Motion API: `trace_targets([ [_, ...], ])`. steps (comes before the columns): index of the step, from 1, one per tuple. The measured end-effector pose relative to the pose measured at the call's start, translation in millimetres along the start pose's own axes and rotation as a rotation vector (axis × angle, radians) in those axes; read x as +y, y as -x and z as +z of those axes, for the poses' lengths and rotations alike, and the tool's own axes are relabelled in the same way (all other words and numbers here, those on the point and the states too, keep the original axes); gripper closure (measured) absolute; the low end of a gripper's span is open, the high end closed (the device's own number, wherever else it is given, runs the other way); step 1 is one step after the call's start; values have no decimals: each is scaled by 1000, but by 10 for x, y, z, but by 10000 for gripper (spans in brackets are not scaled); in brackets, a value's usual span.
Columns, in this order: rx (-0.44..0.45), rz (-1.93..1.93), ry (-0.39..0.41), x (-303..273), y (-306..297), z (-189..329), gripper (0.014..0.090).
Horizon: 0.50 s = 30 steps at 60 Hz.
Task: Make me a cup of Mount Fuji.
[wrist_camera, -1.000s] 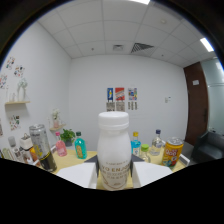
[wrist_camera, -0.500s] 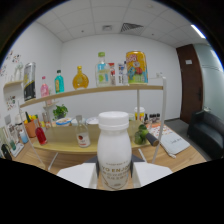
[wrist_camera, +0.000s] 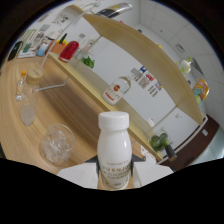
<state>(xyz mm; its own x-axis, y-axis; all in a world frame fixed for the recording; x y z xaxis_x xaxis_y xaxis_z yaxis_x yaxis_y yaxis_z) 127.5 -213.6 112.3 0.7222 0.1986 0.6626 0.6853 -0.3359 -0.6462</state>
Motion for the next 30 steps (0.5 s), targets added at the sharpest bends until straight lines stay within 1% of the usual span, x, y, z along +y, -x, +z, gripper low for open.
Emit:
trace_targets([
  [4, 14, -164, -7, -48, -19, 17, 569],
  [16, 63, -594, 21, -110, -106, 64, 572],
  [27, 118, -942, 14, -226, -139, 85, 571],
  [30, 136, -1020, 31, -220, -158, 67, 571],
])
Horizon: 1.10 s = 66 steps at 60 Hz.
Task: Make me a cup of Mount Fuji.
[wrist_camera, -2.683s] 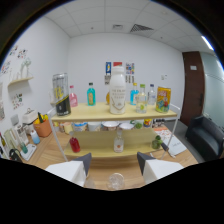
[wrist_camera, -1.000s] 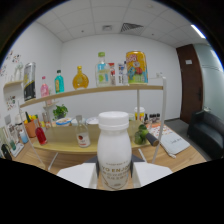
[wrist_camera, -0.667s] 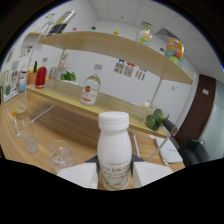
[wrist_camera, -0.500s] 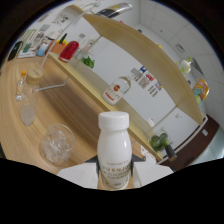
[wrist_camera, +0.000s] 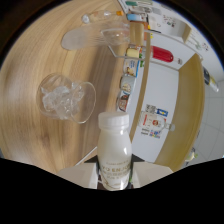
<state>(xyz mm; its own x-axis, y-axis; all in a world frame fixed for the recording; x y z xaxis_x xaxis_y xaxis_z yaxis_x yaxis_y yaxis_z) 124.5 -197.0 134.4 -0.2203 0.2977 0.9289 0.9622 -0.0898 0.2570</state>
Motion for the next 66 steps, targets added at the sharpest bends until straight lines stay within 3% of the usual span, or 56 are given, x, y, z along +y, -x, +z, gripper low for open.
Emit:
trace_targets([
  [11, 17, -193, -9, -67, -12, 2, 571],
  [25, 18, -113, -26, -111, -116, -49, 564],
  [39, 39, 516, -157, -181, -635, -347, 560],
  [47, -5, 1047, -259, -183, -841, -480, 563],
  [66, -110, 1695, -134, 111, -21, -72, 564],
])
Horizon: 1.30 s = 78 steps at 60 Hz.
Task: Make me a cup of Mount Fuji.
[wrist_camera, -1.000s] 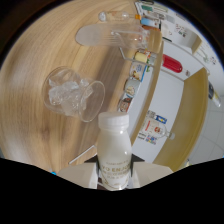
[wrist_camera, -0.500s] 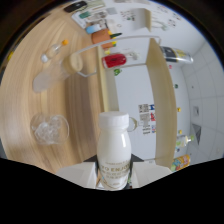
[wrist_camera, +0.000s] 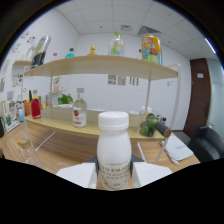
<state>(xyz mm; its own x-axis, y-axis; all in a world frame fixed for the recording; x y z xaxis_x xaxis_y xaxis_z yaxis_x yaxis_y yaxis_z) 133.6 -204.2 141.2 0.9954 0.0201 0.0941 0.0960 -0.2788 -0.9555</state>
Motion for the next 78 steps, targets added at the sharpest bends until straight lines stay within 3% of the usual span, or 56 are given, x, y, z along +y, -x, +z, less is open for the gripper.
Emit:
trace_targets([
  [20, -7, 110, 100, 736, -38, 291, 561],
  [41, -11, 115, 137, 903, -41, 131, 537],
  [46, 19, 115, 161, 903, -92, 62, 447],
  [52, 41, 111, 155, 738, -107, -77, 191],
  [78, 86, 97, 265, 102, 514, -1100, 190],
])
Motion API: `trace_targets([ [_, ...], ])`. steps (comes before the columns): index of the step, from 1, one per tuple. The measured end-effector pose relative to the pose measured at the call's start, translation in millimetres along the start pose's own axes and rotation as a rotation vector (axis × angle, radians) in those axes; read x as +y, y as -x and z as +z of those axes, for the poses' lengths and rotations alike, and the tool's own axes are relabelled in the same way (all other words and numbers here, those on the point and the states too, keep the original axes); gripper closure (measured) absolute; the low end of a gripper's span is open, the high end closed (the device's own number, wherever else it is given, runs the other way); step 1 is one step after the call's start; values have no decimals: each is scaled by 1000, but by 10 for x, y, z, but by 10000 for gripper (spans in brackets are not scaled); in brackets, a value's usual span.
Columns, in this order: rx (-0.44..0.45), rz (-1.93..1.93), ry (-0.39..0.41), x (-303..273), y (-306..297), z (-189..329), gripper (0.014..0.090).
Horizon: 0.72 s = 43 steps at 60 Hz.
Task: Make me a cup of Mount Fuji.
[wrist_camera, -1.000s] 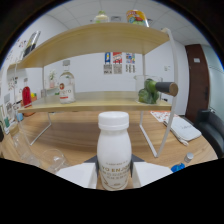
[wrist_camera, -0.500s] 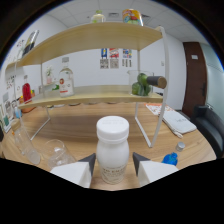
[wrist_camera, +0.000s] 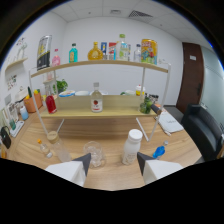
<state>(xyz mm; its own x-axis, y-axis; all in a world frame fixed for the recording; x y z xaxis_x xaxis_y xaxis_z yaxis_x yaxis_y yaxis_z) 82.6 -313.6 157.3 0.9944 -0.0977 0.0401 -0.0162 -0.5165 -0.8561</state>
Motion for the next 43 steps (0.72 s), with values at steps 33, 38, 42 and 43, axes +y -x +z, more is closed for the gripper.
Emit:
trace_targets([
  [33, -12, -44, 3, 31, 679, -390, 184],
  [38, -2, -33, 5, 12, 674, -386, 185],
  [42, -1, -29, 7, 7, 670, -379, 187],
  [43, 0, -29, 8, 7, 669, -377, 187],
])
